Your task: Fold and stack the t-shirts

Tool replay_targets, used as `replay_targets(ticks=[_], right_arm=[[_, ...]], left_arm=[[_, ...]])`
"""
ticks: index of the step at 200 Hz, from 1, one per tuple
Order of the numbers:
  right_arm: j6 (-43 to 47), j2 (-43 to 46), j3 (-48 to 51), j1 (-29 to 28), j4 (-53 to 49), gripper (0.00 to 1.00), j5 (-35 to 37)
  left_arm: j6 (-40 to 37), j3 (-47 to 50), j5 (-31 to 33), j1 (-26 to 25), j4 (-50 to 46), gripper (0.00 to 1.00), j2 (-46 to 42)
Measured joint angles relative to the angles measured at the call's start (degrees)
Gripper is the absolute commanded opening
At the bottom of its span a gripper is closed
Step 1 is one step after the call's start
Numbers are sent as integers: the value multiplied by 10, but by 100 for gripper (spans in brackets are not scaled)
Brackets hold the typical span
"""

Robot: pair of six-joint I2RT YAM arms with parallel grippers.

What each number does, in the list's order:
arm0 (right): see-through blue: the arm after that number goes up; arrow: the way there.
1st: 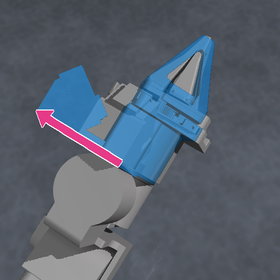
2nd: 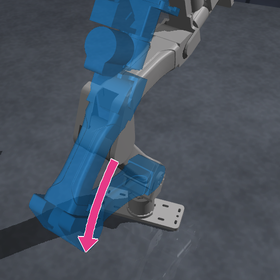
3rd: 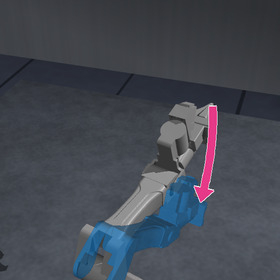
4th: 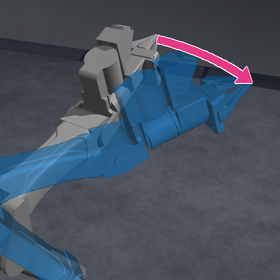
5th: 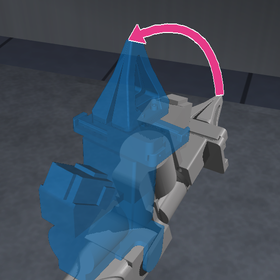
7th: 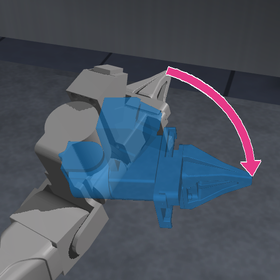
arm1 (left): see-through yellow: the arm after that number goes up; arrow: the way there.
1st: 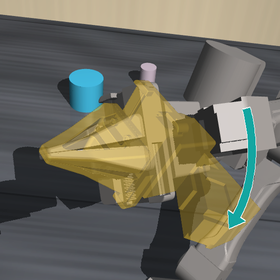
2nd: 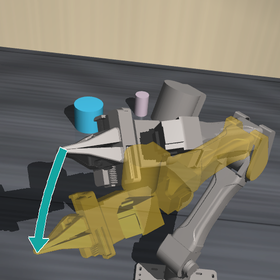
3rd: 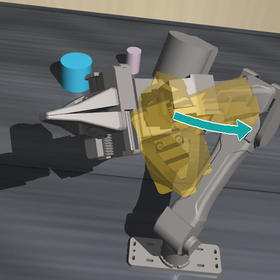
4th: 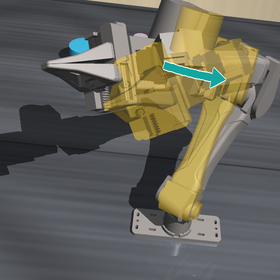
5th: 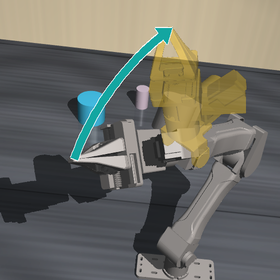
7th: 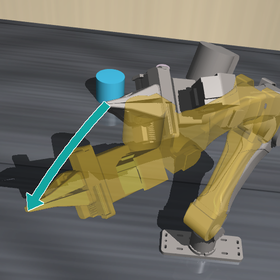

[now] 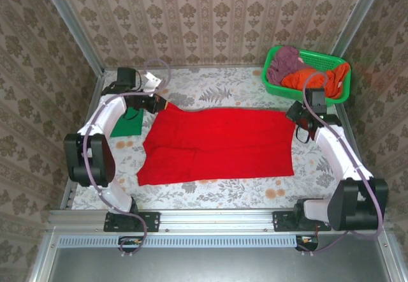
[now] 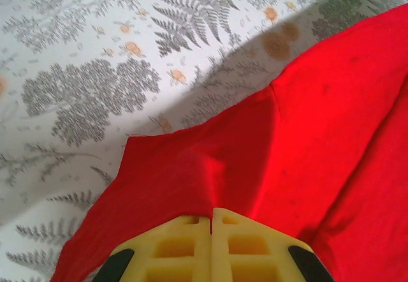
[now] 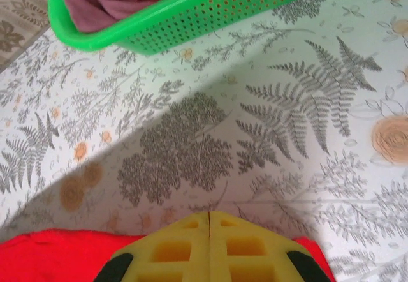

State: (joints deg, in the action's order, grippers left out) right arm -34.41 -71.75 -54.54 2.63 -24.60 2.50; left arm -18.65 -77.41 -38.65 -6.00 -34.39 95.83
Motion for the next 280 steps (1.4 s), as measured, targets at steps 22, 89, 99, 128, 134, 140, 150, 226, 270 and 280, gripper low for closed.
replay_targets(ticks=[22,89,99,128,134,140,150,226,270,280], right_arm=[[3,43,29,0,-19,0,-2],[24,103,81,2,-85,0,-5],[28,103,83,2,-91,0,-8],[30,105,90,2,-106,0,-10],[30,106,92,2,-108,0,-10],[30,108,94,2,-110,0,-10],[30,110,98,2,-114,0,-10],[30,97,103,3,-118,0,-11],[32,67,92,5,-116,0,-11],[32,65,88,5,-116,0,-11]], left_arm=[[-5,38,0,0,-13,0,-44],[-23,146,8,0,-62,0,-218],[-24,160,7,0,-67,0,-236],[-27,203,7,0,-80,0,-281],[-28,213,7,0,-82,0,-290],[-30,220,9,0,-86,0,-297],[-32,231,9,0,-94,0,-307],[-35,246,10,-3,-131,0,-316],[-21,222,11,-3,-145,0,-342],[-20,208,11,-3,-151,0,-346]])
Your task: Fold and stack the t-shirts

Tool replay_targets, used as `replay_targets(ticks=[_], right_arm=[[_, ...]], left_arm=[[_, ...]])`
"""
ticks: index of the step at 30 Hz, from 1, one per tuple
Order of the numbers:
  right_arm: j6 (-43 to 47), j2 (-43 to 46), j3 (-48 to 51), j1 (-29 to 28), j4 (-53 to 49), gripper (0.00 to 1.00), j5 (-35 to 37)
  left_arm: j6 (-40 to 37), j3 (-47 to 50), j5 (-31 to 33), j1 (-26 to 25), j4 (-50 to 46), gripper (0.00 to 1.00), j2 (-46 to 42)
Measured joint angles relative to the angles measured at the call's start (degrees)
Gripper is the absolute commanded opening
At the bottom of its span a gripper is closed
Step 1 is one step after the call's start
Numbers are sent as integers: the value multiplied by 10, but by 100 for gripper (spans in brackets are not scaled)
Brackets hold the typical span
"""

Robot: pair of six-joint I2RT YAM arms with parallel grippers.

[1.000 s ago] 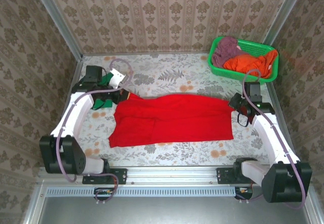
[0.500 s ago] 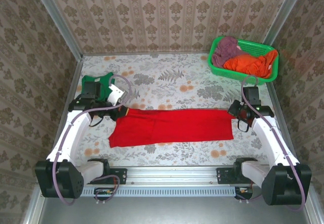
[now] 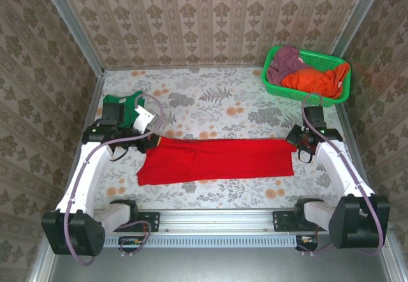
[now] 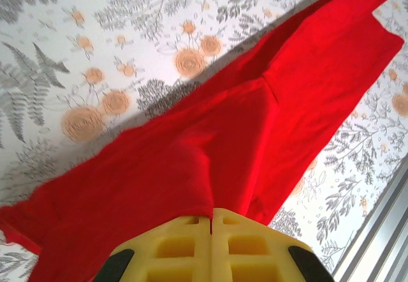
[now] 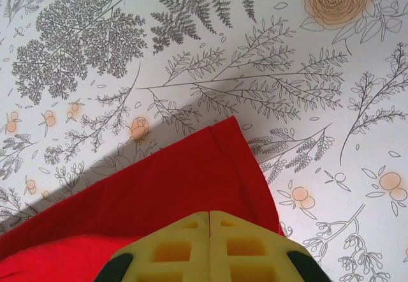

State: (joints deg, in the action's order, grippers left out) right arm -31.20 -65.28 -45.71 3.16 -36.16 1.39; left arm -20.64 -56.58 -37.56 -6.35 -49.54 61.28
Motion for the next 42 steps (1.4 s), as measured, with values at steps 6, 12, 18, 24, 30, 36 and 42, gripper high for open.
replay_targets(ticks=[6,12,18,24,30,36,42], right_arm=[[0,-5,-2,0,4,0,-2],[0,-21,-2,0,6,0,-4],[0,-23,-2,0,15,0,-5],[0,-23,-2,0,17,0,-6],[0,-21,4,1,17,0,-6],[-5,-17,38,1,17,0,-19],[-10,-15,63,1,16,27,-23]], left_arm=[[0,-8,3,-3,-36,0,-11],[0,-8,25,-9,-61,0,-10],[-2,-8,39,-30,-83,0,4],[-61,-2,56,-30,-97,0,1],[-125,34,85,-30,-110,1,-6],[-162,67,107,-30,-114,2,-5],[-176,90,129,-30,-101,39,-6]])
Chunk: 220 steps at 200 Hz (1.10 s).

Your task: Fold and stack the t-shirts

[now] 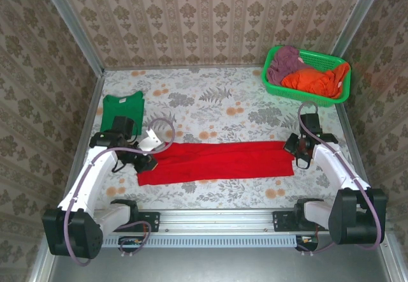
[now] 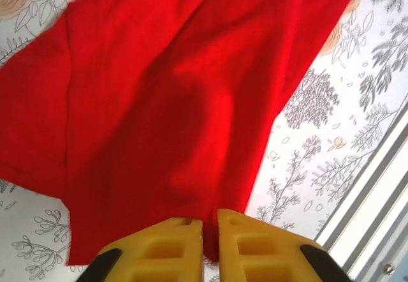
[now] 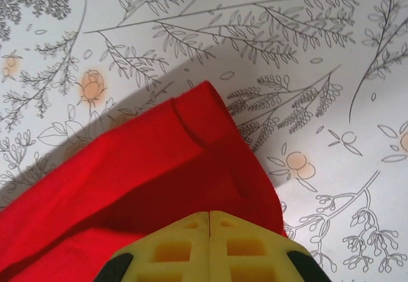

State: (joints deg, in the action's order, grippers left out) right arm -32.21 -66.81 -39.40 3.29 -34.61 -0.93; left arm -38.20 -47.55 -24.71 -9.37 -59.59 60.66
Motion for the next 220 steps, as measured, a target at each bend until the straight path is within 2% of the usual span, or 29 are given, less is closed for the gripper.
replay_targets(ticks=[6,16,22,31,37,48,70,98,122,144,177,200,220], right_arm=[[-3,1,1,0,0,42,0],[-5,5,2,0,-2,60,0],[-3,9,2,0,-2,71,0],[4,17,1,-1,-1,80,-3],[12,23,1,-4,-1,82,-6],[29,30,-5,-17,-3,84,-4],[59,27,-38,-82,-3,85,5],[74,-24,-79,-174,19,80,9],[66,-110,-104,-251,47,69,11],[49,-197,-128,-307,67,55,5],[16,-273,-141,-336,79,34,0],[-1,-289,-142,-336,78,12,0],[-8,-288,-143,-336,77,6,-5]], left_arm=[[-3,3,5,0,2,46,-2],[-3,8,12,-1,7,71,-7],[-1,12,19,-3,13,82,-12],[3,13,24,-4,20,93,-19],[6,14,25,-5,26,98,-24],[22,14,25,-5,42,100,-32],[80,11,21,-6,97,100,-35],[207,-20,22,-24,182,100,1],[323,-60,41,-56,244,100,49],[428,-60,81,-86,294,100,73],[584,-2,133,-126,343,100,71],[660,55,152,-142,364,100,71],[694,82,162,-146,371,100,75]])
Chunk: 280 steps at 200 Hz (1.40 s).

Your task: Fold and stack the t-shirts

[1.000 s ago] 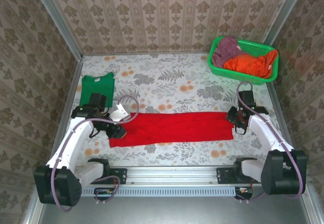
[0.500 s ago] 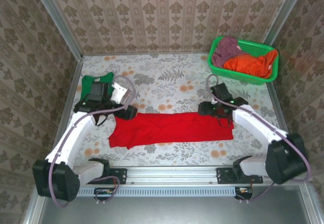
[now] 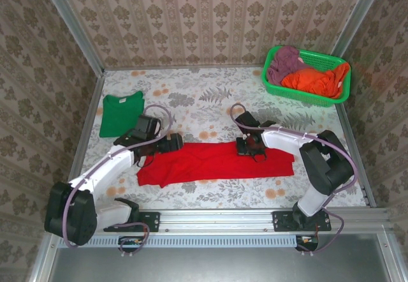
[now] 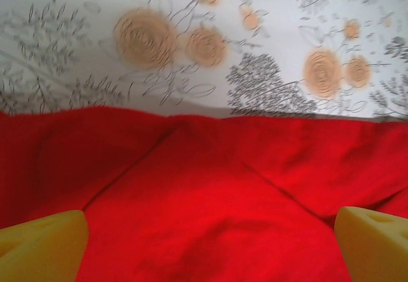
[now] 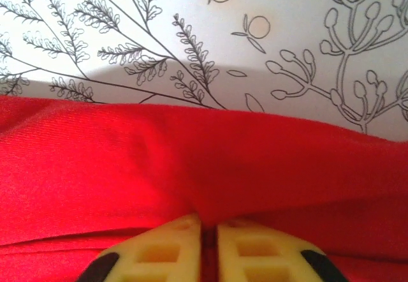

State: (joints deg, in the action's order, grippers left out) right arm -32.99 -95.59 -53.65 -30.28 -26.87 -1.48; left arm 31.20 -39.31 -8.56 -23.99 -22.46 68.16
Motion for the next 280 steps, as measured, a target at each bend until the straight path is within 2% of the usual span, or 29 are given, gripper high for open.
replay_targets(ticks=[40,53,64,140,208,226,241,265,280], right_arm=[[-3,43,12,-6,-6,4,-7],[-6,63,20,-11,-7,9,-8],[-10,77,30,-17,-8,19,-8],[-57,99,88,-50,-16,23,-20],[-95,252,153,-75,-82,31,-35],[-96,290,151,-61,-85,39,-32],[-95,292,144,-25,-77,41,-32],[-90,240,115,39,-45,41,-32],[-83,196,97,57,-26,41,-33]], left_arm=[[16,4,12,0,24,100,22],[17,4,13,0,29,100,29],[17,4,13,0,33,100,34],[21,-1,0,-10,58,100,72],[23,-7,-6,-16,68,100,87],[23,-10,-6,-26,70,100,89],[23,-13,-7,-36,76,100,94],[23,-15,-9,-44,83,100,105],[23,-15,-9,-45,85,100,111]])
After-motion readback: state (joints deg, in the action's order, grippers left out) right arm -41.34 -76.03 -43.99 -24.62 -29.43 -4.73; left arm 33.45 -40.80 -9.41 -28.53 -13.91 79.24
